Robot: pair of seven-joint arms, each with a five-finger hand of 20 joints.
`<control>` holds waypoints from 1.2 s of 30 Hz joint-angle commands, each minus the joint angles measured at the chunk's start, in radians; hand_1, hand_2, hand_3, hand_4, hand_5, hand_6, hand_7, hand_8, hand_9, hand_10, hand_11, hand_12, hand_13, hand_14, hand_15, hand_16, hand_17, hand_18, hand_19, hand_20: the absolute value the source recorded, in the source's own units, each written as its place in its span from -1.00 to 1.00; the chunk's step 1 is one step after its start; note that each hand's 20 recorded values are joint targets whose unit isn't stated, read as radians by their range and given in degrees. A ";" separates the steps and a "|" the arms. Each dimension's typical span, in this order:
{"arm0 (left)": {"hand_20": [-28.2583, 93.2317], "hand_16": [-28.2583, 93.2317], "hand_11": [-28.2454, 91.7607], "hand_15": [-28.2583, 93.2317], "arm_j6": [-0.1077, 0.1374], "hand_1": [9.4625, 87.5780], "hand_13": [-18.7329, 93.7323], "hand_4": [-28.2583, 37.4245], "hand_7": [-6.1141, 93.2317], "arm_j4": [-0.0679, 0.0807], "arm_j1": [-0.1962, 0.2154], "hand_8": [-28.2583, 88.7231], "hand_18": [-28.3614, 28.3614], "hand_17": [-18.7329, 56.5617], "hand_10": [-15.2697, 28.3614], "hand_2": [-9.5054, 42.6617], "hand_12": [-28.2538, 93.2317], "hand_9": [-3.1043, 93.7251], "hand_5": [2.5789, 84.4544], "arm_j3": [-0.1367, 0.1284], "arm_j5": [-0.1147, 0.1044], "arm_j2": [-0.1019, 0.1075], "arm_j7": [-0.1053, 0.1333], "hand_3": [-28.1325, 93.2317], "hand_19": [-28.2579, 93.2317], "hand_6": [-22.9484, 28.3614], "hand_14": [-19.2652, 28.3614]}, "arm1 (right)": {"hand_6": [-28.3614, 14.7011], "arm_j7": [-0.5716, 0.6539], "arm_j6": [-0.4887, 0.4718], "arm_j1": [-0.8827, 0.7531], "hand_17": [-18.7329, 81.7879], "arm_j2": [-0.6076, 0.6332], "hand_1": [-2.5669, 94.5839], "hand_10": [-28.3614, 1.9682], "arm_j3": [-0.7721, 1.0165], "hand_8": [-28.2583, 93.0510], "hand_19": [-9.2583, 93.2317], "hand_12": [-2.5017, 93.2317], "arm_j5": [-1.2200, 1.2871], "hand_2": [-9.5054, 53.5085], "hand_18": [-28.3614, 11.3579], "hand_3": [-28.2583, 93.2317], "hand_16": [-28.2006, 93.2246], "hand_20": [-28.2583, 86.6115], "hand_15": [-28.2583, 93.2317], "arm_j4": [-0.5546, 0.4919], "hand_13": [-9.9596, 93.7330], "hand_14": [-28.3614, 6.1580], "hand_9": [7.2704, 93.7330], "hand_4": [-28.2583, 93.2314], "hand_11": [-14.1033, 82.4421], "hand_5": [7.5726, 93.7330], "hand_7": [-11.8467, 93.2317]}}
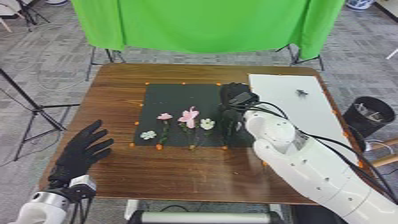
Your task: Arrange flowers
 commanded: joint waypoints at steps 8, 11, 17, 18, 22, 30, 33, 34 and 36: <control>-0.38 -0.52 -0.21 -0.03 -0.003 -0.57 -0.30 -0.88 -0.43 0.009 0.013 -0.71 0.79 -0.75 0.24 -0.69 -0.26 -0.47 -0.50 0.008 0.003 -0.005 -0.015 0.61 0.18 -0.02 0.50 | 0.45 -0.011 -0.020 -0.005 0.05 0.003 -0.33 0.36 0.033 -0.82 0.99 -0.54 -0.023 -1.00 -0.58 0.88 -0.09 0.36 0.71 -0.013 0.56 0.39 0.50 -1.00 -0.17 0.19 -0.05; -0.38 -0.53 -0.21 -0.03 -0.005 -0.57 -0.30 -0.88 -0.43 0.010 0.012 -0.71 0.79 -0.75 0.24 -0.69 -0.26 -0.47 -0.50 0.008 0.004 -0.006 -0.017 0.61 0.18 -0.02 0.50 | 0.44 -0.015 0.006 -0.010 0.05 0.010 -0.37 0.36 0.037 -0.83 0.99 -0.54 0.008 -0.96 -0.59 0.88 -0.10 0.36 0.71 -0.020 0.56 0.38 0.51 -0.98 -0.18 0.19 -0.05; -0.38 -0.53 -0.21 -0.03 -0.004 -0.57 -0.30 -0.88 -0.43 0.010 0.014 -0.71 0.79 -0.75 0.24 -0.69 -0.26 -0.47 -0.50 0.007 0.004 -0.005 -0.015 0.61 0.18 -0.02 0.50 | 0.41 -0.022 0.028 -0.014 0.05 0.015 -0.40 0.30 0.042 -0.69 1.00 -0.57 0.031 -0.72 -0.63 0.87 -0.10 0.36 0.70 -0.025 0.57 0.31 0.55 -0.89 -0.25 0.24 -0.12; -0.38 -0.53 -0.21 -0.03 -0.003 -0.57 -0.30 -0.88 -0.43 0.010 0.013 -0.71 0.79 -0.75 0.24 -0.69 -0.26 -0.47 -0.50 0.007 0.004 -0.006 -0.018 0.61 0.18 -0.02 0.50 | 0.40 -0.026 0.030 -0.014 0.05 0.014 -0.40 0.29 0.043 -0.66 1.00 -0.57 0.029 -0.68 -0.64 0.86 -0.10 0.36 0.69 -0.023 0.58 0.30 0.55 -0.89 -0.26 0.25 -0.13; -0.38 -0.52 -0.21 -0.03 -0.005 -0.58 -0.30 -0.88 -0.43 0.010 0.012 -0.71 0.79 -0.75 0.24 -0.69 -0.26 -0.47 -0.50 0.007 0.005 -0.008 -0.020 0.61 0.18 -0.02 0.50 | 0.40 -0.034 0.051 -0.014 0.07 0.011 -0.22 0.29 0.036 -0.57 1.00 -0.58 0.016 -0.54 -0.65 0.82 -0.11 0.36 0.68 -0.017 0.62 0.29 0.64 -0.94 -0.29 0.35 -0.11; -0.38 -0.52 -0.21 -0.03 -0.003 -0.58 -0.30 -0.88 -0.43 0.009 0.014 -0.71 0.79 -0.75 0.24 -0.69 -0.26 -0.47 -0.50 0.009 0.003 -0.004 -0.015 0.61 0.18 -0.02 0.50 | 0.49 -0.038 0.061 -0.010 0.13 0.012 -0.04 0.46 0.025 -0.59 1.00 -0.53 0.005 -0.68 -0.61 0.81 -0.11 0.37 0.65 -0.012 0.69 0.36 0.80 -1.00 -0.31 0.46 -0.11; -0.38 -0.52 -0.21 -0.02 -0.002 -0.57 -0.30 -0.88 -0.43 0.008 0.015 -0.71 0.79 -0.75 0.24 -0.69 -0.26 -0.47 -0.50 0.008 0.002 -0.003 -0.015 0.61 0.18 -0.02 0.50 | 0.51 -0.037 0.067 -0.007 0.14 0.017 0.03 0.56 0.017 -0.59 1.00 -0.44 0.007 -0.80 -0.60 0.81 -0.10 0.37 0.64 -0.012 0.71 0.40 0.84 -1.00 -0.41 0.47 -0.10; -0.38 -0.52 -0.21 -0.02 -0.001 -0.57 -0.30 -0.88 -0.43 0.008 0.014 -0.71 0.79 -0.75 0.24 -0.69 -0.26 -0.47 -0.50 0.009 0.002 -0.002 -0.015 0.61 0.18 -0.02 0.50 | 0.51 -0.036 0.075 -0.004 0.15 0.018 0.04 0.58 0.012 -0.60 1.00 -0.42 0.011 -0.83 -0.60 0.82 -0.10 0.37 0.64 -0.010 0.71 0.40 0.85 -1.00 -0.43 0.47 -0.10; -0.38 -0.53 -0.21 -0.03 -0.002 -0.57 -0.30 -0.88 -0.43 0.009 0.012 -0.71 0.79 -0.75 0.24 -0.69 -0.26 -0.47 -0.50 0.009 0.003 -0.003 -0.016 0.61 0.18 -0.02 0.50 | 0.53 -0.035 0.078 -0.002 0.15 0.018 0.07 0.60 0.008 -0.60 1.00 -0.39 0.012 -0.87 -0.58 0.82 -0.10 0.37 0.64 -0.007 0.72 0.41 0.86 -1.00 -0.46 0.47 -0.10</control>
